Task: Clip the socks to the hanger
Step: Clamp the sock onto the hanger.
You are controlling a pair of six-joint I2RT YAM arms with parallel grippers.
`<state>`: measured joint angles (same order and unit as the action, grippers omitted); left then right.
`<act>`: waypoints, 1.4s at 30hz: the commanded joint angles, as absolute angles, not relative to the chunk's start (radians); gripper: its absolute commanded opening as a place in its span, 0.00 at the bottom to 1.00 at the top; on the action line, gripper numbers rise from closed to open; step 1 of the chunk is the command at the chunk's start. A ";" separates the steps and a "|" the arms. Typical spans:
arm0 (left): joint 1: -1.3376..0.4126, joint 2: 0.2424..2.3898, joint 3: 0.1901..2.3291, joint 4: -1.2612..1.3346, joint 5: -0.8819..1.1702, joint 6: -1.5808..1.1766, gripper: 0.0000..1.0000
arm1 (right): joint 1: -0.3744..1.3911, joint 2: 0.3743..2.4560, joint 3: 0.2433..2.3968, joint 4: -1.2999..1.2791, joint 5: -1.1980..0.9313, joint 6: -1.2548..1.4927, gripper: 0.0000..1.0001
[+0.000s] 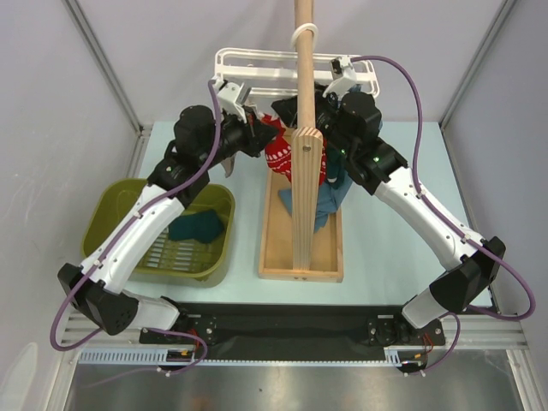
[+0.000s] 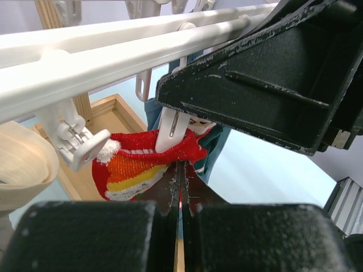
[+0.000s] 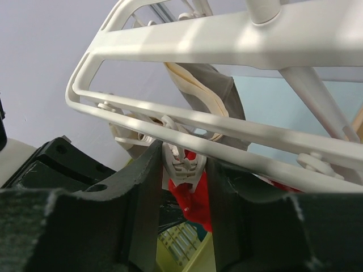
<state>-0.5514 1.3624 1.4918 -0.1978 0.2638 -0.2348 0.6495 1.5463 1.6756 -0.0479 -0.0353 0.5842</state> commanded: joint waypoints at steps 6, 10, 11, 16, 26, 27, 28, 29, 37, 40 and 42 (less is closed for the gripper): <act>-0.560 1.359 1.555 -0.152 0.262 -0.244 0.00 | 0.653 1.536 1.674 -0.117 -0.083 0.584 0.50; -0.560 1.362 1.560 -0.160 0.259 -0.239 0.00 | 0.652 1.529 1.677 -0.121 -0.075 0.581 0.59; -0.560 1.362 1.560 -0.158 0.259 -0.238 0.00 | 0.650 1.526 1.674 -0.120 -0.071 0.583 0.61; -0.558 1.365 1.566 -0.186 0.259 -0.230 0.07 | 0.647 1.509 1.671 -0.130 -0.063 0.580 0.78; -0.526 1.197 1.427 -0.160 0.299 -0.265 0.54 | 0.592 1.425 1.602 -0.126 -0.067 0.604 0.92; -0.512 1.177 1.398 -0.158 0.299 -0.265 0.54 | 0.588 1.414 1.592 -0.127 -0.072 0.606 0.93; -0.506 1.152 1.384 -0.160 0.296 -0.265 0.53 | 0.577 1.410 1.589 -0.129 -0.077 0.607 0.93; -0.500 1.110 1.353 -0.158 0.288 -0.265 0.52 | 0.574 1.404 1.585 -0.127 -0.084 0.609 0.94; -0.396 0.999 1.217 -0.086 0.325 -0.294 0.45 | 0.549 1.341 1.534 -0.127 -0.117 0.612 0.92; -0.396 1.018 1.197 -0.022 0.350 -0.305 0.45 | 0.540 1.332 1.522 -0.129 -0.132 0.611 0.90; -0.396 1.025 1.157 0.079 0.336 -0.314 0.46 | 0.537 1.324 1.511 -0.124 -0.141 0.614 0.89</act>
